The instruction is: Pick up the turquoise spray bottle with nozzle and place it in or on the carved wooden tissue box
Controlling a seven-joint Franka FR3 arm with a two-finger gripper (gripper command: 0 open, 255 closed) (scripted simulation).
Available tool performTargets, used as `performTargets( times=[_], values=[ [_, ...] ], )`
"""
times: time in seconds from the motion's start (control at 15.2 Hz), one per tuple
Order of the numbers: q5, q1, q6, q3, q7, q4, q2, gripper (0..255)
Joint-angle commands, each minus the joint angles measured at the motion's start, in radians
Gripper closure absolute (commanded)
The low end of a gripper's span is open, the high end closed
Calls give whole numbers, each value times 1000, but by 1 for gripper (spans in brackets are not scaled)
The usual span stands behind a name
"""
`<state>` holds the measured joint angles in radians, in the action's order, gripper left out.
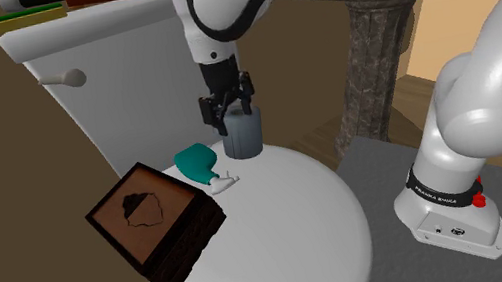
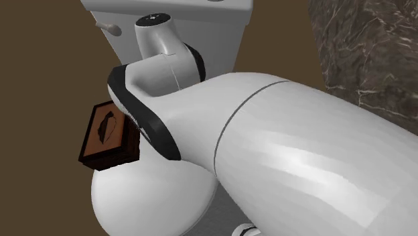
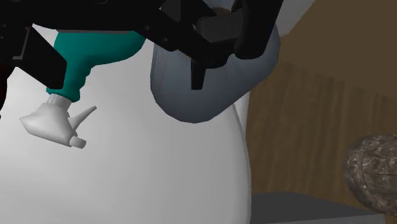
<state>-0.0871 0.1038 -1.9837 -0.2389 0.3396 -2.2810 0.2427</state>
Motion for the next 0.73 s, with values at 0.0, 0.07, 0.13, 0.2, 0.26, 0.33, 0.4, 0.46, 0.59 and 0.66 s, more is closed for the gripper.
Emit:
performTargets(
  times=[0.0, 0.07, 0.13, 0.2, 0.26, 0.33, 0.4, 0.46, 0.59, 0.66],
  values=[
    [-2, 9, -35, -24, 44, 33, -70, 0],
    [0, 13, -50, -33, 64, 52, -105, 0],
    [2, 18, -64, -43, 84, 72, -140, 0],
    [6, 23, -78, -51, 104, 93, -176, 0],
    [10, 28, -91, -59, 124, 115, -212, 0],
    [16, 34, -102, -65, 144, 139, -248, 0],
    [22, 40, -113, -71, 164, 164, -285, 0],
    [28, 47, -123, -77, 184, 190, -322, 0],
    [35, 54, -142, -80, 199, 203, -355, 0],
    [37, 55, -155, -80, 201, 196, -361, 0]
  ],
)
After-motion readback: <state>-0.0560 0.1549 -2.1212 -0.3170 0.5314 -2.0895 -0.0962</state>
